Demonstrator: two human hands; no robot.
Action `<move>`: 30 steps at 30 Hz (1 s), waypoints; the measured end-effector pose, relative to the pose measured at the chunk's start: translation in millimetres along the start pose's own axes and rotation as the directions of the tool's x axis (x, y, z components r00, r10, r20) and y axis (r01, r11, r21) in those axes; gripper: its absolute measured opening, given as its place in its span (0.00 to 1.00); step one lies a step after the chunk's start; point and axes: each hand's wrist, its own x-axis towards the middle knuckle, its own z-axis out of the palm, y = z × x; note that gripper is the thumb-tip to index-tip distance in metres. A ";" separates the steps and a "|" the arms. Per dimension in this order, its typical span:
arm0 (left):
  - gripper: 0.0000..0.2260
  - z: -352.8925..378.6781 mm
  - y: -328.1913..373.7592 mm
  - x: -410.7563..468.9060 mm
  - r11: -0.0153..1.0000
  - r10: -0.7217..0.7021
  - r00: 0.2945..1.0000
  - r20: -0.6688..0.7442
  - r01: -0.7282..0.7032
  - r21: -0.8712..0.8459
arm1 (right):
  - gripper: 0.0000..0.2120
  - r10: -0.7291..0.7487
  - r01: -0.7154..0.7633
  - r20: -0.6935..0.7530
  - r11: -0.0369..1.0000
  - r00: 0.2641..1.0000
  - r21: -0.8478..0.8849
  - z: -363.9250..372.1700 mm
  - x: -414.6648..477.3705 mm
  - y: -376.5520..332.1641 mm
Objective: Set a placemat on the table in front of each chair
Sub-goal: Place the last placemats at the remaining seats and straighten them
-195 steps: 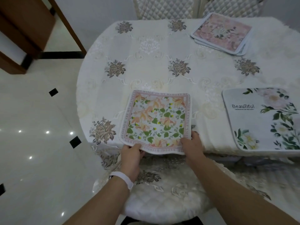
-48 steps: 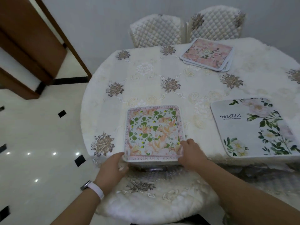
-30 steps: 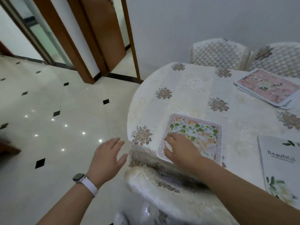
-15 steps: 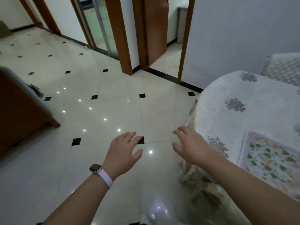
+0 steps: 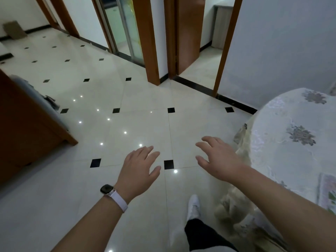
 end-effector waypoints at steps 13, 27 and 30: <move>0.21 15.6 -45.9 242.4 0.998 0.013 1.000 0.023 -0.015 0.067 | 0.24 0.001 0.000 -0.009 0.999 1.000 0.054 -29.8 210.6 99.2; 0.21 43.6 -2.1 482.7 0.971 0.240 0.971 0.001 -0.240 0.009 | 0.25 0.238 -0.233 -0.104 0.971 0.966 0.054 -92.2 315.4 240.4; 0.21 58.5 5.5 533.5 0.956 0.294 0.956 0.011 -0.293 -0.023 | 0.24 0.296 -0.288 -0.108 0.954 0.949 0.077 -95.3 340.5 265.1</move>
